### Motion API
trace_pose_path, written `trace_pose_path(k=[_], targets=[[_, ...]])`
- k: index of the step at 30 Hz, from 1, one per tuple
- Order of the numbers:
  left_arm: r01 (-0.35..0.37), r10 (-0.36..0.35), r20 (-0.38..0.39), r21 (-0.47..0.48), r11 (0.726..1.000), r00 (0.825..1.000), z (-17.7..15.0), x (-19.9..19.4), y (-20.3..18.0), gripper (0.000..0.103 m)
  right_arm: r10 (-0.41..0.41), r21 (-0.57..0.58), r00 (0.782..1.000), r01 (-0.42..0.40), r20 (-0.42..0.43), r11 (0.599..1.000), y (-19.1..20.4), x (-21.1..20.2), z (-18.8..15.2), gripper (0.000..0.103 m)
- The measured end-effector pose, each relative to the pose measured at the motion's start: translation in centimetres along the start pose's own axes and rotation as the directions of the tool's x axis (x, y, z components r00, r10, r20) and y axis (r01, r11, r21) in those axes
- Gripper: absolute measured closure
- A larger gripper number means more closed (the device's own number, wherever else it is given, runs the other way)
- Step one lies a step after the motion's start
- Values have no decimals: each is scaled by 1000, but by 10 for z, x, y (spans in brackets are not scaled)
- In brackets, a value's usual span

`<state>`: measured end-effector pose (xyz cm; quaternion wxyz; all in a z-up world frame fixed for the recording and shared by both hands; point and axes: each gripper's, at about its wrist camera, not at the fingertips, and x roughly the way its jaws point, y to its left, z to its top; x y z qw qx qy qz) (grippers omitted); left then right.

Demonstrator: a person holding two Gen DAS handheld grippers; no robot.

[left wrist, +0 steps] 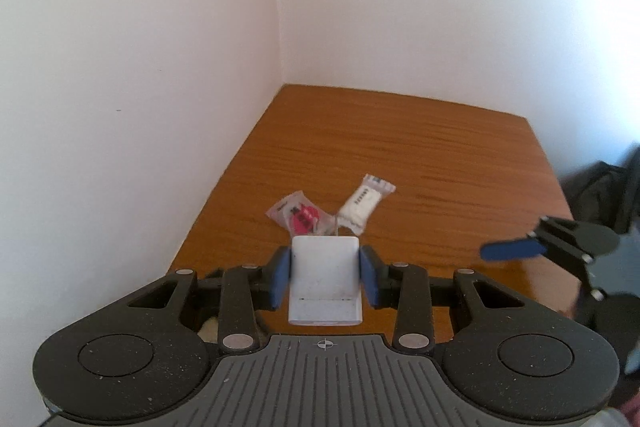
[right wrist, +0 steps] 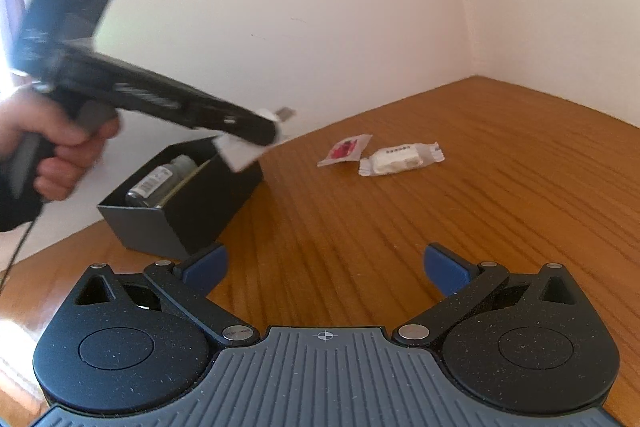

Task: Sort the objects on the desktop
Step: 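Carry the charger plug with the left gripper into the black box and open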

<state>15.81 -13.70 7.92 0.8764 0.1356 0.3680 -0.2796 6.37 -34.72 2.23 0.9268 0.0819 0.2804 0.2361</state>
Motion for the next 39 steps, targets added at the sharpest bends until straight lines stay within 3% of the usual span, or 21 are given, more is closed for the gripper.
trace_pose_path(k=[19,32,39], targets=[[-104,106,58,-33,994,993,-83,-114,24,63,-4,-28,1000,4,1,1000,4,-1,-2,0],[-174,182,48,-145,974,982,-145,-141,35,63,-4,-32,1000,4,1,999,4,-1,-3,0],[-195,203,34,-168,966,979,-161,-145,39,63,-5,-34,1000,5,2,999,4,-1,-4,0]])
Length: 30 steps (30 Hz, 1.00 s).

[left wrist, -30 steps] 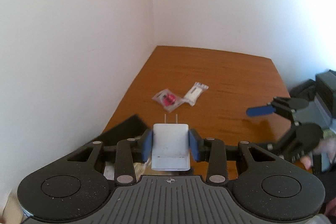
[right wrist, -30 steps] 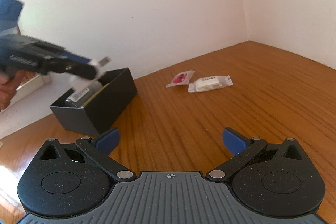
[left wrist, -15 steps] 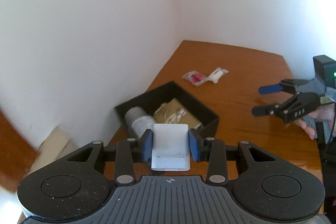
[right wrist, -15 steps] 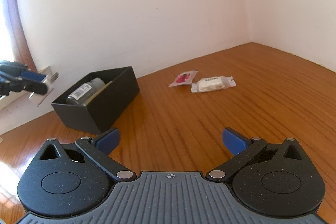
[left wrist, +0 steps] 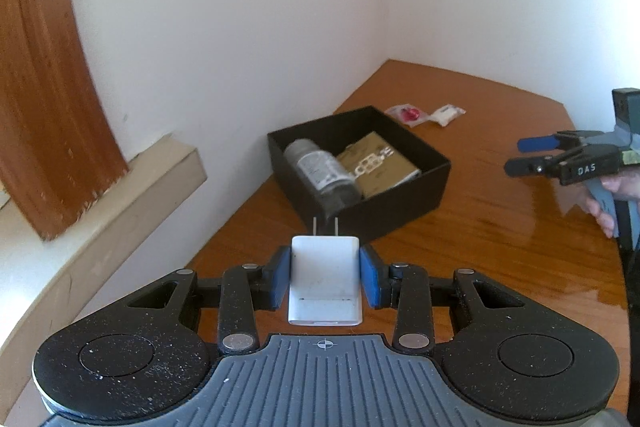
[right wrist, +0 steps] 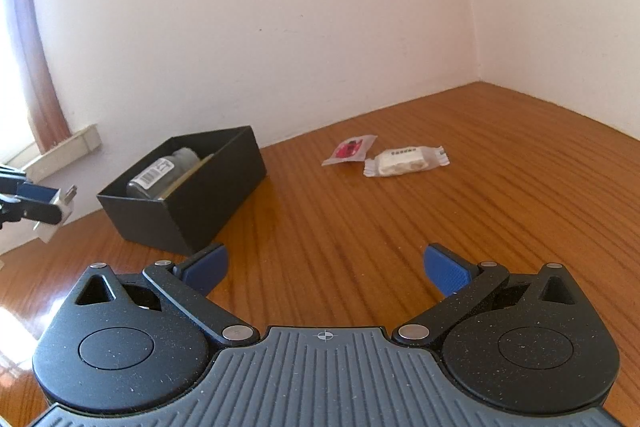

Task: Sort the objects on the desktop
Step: 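Carry the charger plug with the left gripper into the black box and open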

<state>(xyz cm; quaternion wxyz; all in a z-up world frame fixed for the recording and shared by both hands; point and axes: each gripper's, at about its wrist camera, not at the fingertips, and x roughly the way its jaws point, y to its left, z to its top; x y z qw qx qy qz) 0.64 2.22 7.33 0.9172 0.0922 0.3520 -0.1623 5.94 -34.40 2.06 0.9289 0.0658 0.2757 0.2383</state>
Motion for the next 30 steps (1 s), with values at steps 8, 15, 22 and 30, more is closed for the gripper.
trace_pose_path(k=[8,15,22,30], targets=[[-7,7,-13,-9,1000,1000,-10,3,2,63,-3,-5,1000,3,-2,1000,0,0,1,0],[-4,3,-23,-16,1000,1000,-16,7,4,63,-3,-6,1000,3,-1,1000,0,0,1,0],[3,-4,-29,-23,1000,1000,-20,13,6,63,-3,-9,1000,3,-3,1000,0,0,1,0],[25,-25,-18,-27,999,1000,-16,12,6,63,-3,-9,1000,3,-4,1000,1,0,2,0]])
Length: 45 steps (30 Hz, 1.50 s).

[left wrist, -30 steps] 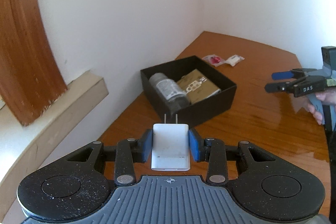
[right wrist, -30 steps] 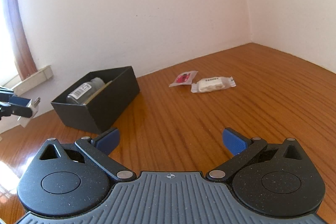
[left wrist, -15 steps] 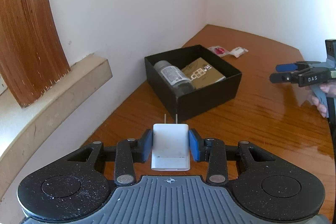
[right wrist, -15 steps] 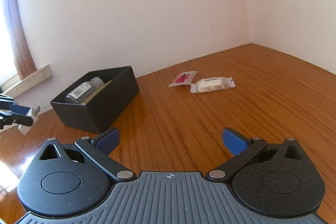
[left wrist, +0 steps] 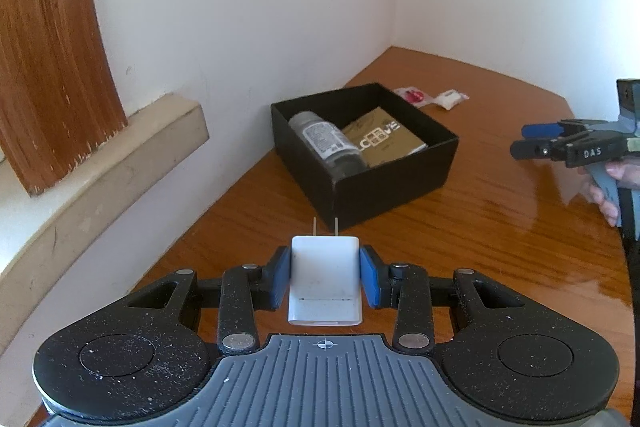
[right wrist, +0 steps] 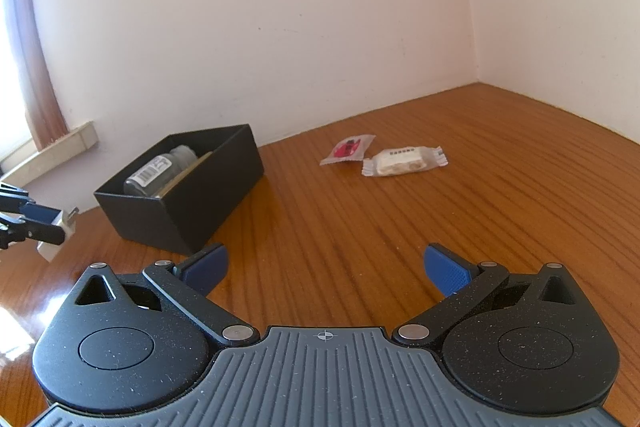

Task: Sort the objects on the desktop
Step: 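Carry the charger plug with the left gripper into the black box and open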

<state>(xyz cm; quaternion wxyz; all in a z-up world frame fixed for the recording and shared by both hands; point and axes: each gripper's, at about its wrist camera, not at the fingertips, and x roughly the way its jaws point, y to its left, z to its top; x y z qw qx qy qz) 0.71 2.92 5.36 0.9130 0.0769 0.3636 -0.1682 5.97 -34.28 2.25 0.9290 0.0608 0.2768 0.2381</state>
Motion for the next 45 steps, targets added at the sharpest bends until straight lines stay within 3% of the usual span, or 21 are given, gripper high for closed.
trace_pose_path(k=[8,14,23,35,41,45], targets=[[8,-13,74,63,998,997,35,-5,-16,63,-1,-3,1000,1,2,1000,0,0,0,0],[19,-33,97,140,990,995,77,22,-32,63,6,2,1000,-6,4,1000,-2,-1,0,0],[49,-63,58,225,973,996,120,82,-49,63,13,16,1000,-13,5,1000,-4,-1,0,0],[72,-74,0,260,963,997,127,116,-43,63,33,31,999,-33,4,999,-6,-1,2,0],[54,-64,36,228,972,997,130,113,-37,58,32,31,999,-32,3,999,-5,-1,2,0],[29,-42,54,224,974,998,127,107,-37,36,29,31,1000,-29,3,999,-6,-1,1,0]])
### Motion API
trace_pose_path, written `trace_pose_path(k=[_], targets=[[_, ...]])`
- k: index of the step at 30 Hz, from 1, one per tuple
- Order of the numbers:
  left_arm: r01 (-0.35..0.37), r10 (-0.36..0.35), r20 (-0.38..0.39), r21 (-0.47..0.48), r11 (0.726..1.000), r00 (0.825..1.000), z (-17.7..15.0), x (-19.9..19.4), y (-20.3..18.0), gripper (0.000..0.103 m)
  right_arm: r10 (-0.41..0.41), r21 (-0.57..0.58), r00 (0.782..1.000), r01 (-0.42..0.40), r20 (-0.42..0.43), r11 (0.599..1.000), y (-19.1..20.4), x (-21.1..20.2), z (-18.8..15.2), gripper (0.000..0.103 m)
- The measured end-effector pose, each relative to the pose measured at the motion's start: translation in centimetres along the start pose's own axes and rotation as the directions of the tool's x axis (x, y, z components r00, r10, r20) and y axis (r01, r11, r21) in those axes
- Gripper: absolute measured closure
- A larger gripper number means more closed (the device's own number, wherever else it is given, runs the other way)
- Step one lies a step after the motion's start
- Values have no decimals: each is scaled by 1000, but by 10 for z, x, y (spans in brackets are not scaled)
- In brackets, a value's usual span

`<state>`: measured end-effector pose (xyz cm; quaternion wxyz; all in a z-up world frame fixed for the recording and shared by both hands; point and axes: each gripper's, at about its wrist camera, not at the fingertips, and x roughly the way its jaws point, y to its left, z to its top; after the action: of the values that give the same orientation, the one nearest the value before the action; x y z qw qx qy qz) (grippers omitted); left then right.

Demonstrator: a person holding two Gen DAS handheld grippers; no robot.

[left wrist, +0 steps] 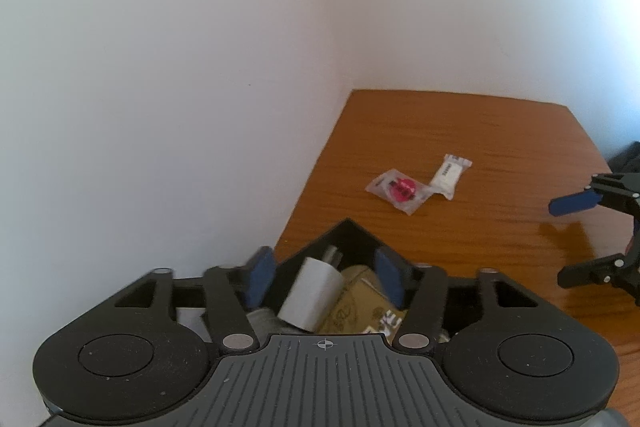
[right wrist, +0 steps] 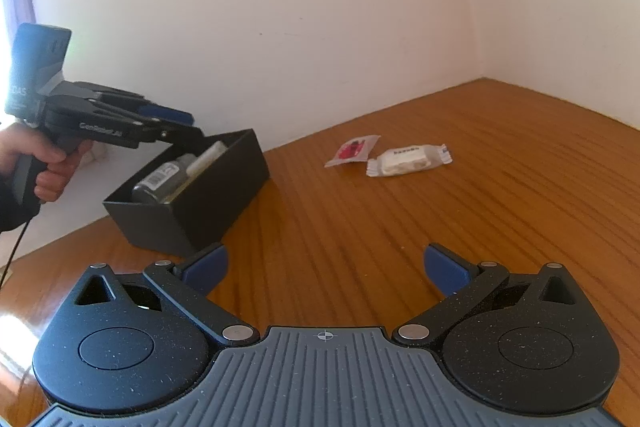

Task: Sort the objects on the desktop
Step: 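Carry the charger plug with the left gripper into the black box and open, then withdraw the open left gripper from the black box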

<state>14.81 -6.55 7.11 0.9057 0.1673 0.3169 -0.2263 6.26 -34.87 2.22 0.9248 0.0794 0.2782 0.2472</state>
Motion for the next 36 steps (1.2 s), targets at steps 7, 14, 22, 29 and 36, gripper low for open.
trace_pose_path(k=[7,14,22,29,36], targets=[[-35,35,19,-23,999,999,-7,-11,-2,4,-8,-4,1000,8,-3,1000,-2,1,0,0],[-34,36,48,-56,998,998,-15,-31,-3,0,-22,-6,1000,22,-5,1000,-1,2,-1,0],[-11,25,86,-162,987,996,-38,-54,-6,0,-42,-13,999,42,-12,999,-1,4,-1,0],[13,23,137,-257,966,990,-67,-74,-7,0,-59,-19,998,58,-17,998,-1,5,-2,0],[23,38,173,-338,941,984,-93,-82,-4,0,-77,-18,997,77,-18,997,-4,6,-3,0]])
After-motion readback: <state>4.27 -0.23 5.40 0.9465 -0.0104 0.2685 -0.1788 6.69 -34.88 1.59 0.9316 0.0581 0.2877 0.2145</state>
